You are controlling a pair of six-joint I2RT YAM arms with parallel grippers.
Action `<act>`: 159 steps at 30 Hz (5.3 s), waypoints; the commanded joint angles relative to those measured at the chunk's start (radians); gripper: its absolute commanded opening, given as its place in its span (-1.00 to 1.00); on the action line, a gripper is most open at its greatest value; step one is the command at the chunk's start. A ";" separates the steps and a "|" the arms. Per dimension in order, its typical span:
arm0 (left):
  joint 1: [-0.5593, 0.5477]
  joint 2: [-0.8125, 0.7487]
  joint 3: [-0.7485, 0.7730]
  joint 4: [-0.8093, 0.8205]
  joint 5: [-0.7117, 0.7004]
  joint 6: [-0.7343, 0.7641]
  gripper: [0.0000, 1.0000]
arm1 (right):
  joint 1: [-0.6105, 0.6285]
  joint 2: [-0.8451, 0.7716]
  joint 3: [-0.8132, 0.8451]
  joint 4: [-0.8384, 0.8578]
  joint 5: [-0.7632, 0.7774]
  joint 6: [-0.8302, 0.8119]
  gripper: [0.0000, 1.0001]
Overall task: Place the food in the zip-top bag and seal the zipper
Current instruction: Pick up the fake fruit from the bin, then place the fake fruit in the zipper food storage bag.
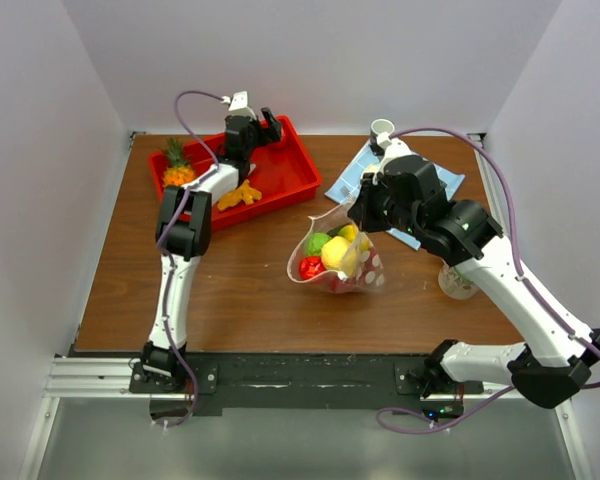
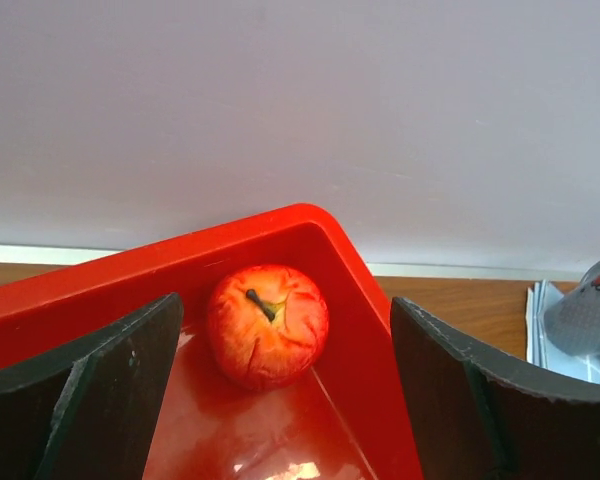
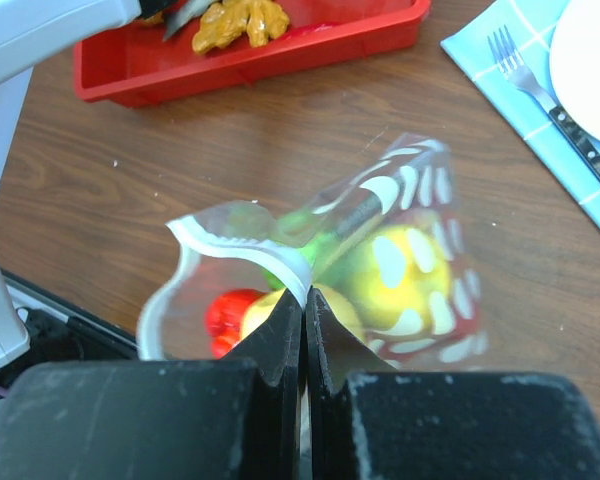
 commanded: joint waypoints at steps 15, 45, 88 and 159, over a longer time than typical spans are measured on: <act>-0.010 0.156 0.151 0.122 0.011 -0.123 0.52 | 0.001 -0.016 -0.027 0.094 -0.059 -0.024 -1.00; -0.016 -0.055 -0.088 0.223 -0.015 -0.091 -0.54 | 0.001 0.014 -0.027 0.122 -0.056 -0.007 -1.00; -0.284 -1.786 -1.055 -0.653 0.178 -0.083 -0.68 | 0.024 0.204 -0.062 0.317 -0.053 0.198 -1.00; -0.404 -1.452 -1.158 -0.369 0.202 -0.123 -0.68 | 0.057 0.174 -0.030 0.258 0.011 0.191 -1.00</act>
